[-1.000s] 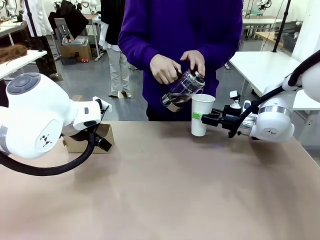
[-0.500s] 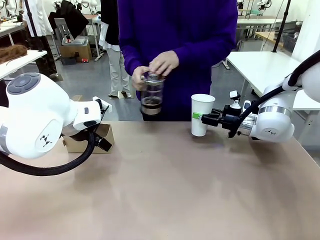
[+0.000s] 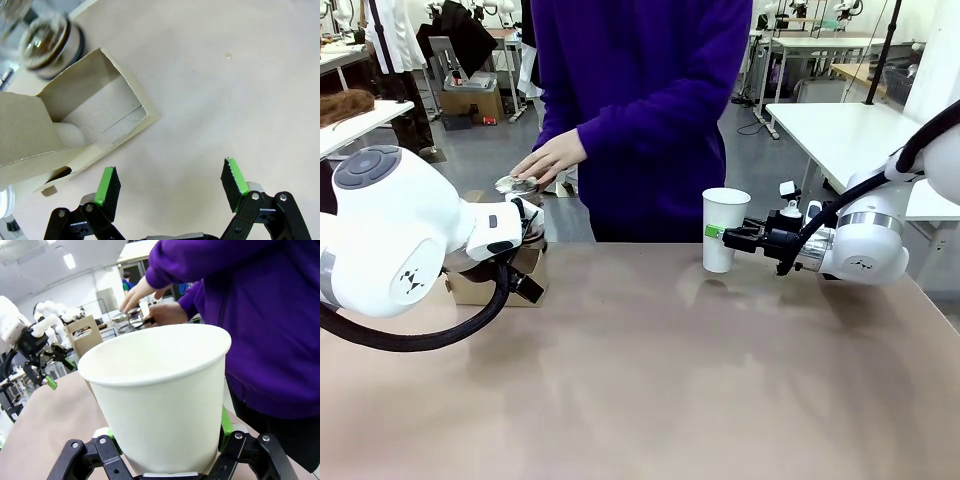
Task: Pour a drink into a cup and package it in a carrier.
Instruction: When a person places the Paper Cup Lid on the 600 ml Paper Cup , lift the 600 ml Paper Cup.
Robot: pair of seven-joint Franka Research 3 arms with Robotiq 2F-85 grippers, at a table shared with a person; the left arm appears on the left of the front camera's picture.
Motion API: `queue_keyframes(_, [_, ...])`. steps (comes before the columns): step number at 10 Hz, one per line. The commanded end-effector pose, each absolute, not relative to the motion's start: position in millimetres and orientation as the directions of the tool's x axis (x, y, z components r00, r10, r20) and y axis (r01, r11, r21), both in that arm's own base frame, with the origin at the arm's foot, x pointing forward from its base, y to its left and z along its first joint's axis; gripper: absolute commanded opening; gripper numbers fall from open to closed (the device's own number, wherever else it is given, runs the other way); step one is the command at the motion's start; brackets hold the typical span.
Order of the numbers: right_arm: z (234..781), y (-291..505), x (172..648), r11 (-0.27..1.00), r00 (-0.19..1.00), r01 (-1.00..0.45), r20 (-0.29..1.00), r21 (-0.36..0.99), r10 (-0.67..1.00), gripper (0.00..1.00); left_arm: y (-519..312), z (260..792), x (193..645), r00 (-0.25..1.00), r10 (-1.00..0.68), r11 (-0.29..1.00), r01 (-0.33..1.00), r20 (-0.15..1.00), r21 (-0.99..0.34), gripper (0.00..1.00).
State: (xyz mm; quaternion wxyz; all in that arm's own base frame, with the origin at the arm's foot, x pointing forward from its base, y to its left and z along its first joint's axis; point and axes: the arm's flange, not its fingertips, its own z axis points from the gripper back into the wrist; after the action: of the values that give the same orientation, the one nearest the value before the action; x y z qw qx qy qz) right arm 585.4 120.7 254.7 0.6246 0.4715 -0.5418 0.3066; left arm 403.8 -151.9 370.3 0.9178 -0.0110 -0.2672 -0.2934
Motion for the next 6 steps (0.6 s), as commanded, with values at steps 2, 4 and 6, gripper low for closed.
queue_keyframes(2, [257.4,122.5,585.5,0.373,0.222,-0.891,0.965,0.259,-0.140,0.80,-151.8,370.6,403.5,0.685,-0.532,0.827,0.545,0.498,0.135,1.00])
queue_keyframes(4, [257.4,122.5,585.5,0.373,0.222,-0.891,0.965,0.259,-0.140,0.80,-151.8,370.6,403.5,0.685,-0.532,0.827,0.545,0.498,0.135,1.00])
queue_keyframes(6, [257.4,122.5,585.5,0.373,0.222,-0.891,0.965,0.259,-0.140,0.80,-151.8,370.6,403.5,0.685,-0.532,0.827,0.545,0.498,0.135,1.00])
